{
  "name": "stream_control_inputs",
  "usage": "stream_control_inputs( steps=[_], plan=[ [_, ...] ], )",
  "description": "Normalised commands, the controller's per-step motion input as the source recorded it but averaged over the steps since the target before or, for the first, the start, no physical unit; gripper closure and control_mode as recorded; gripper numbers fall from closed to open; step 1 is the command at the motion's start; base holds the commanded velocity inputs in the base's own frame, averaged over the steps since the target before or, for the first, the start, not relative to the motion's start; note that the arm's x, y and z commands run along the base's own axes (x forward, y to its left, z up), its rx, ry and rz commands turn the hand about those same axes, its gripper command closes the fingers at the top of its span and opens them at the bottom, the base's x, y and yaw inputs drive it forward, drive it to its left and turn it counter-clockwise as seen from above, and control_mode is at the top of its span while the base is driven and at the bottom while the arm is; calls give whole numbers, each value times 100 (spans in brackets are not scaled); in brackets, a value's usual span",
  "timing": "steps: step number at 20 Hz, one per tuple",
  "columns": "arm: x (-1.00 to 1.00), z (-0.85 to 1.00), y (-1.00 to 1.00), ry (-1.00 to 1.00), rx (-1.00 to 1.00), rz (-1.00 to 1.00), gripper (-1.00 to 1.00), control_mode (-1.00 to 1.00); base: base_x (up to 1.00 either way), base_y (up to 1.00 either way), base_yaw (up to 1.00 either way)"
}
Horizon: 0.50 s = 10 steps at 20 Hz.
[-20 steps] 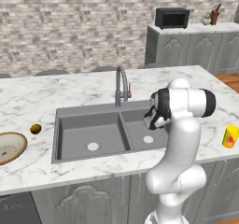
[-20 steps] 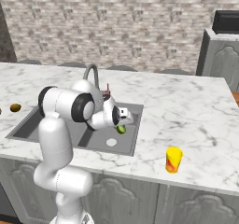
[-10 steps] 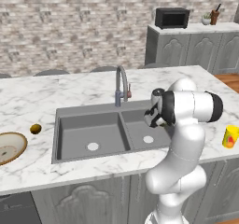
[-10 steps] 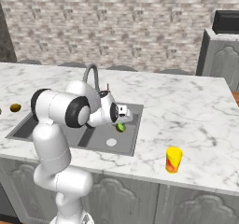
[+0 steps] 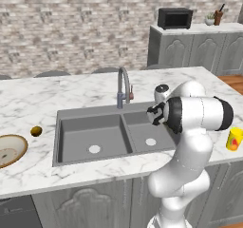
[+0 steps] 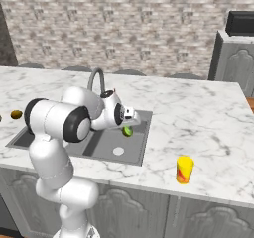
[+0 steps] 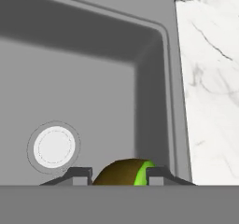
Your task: Remove the kiwi and lemon from the sink. Then move the bowl and cup from the counter to the sink for washing.
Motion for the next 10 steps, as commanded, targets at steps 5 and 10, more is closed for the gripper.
stream_control_inputs(
  steps=[5,10],
  plan=[
    [-19,27,4,0,0,-3,100,-100,0,0,0],
    [-16,25,3,0,0,-3,100,-100,0,0,0]
  ],
)
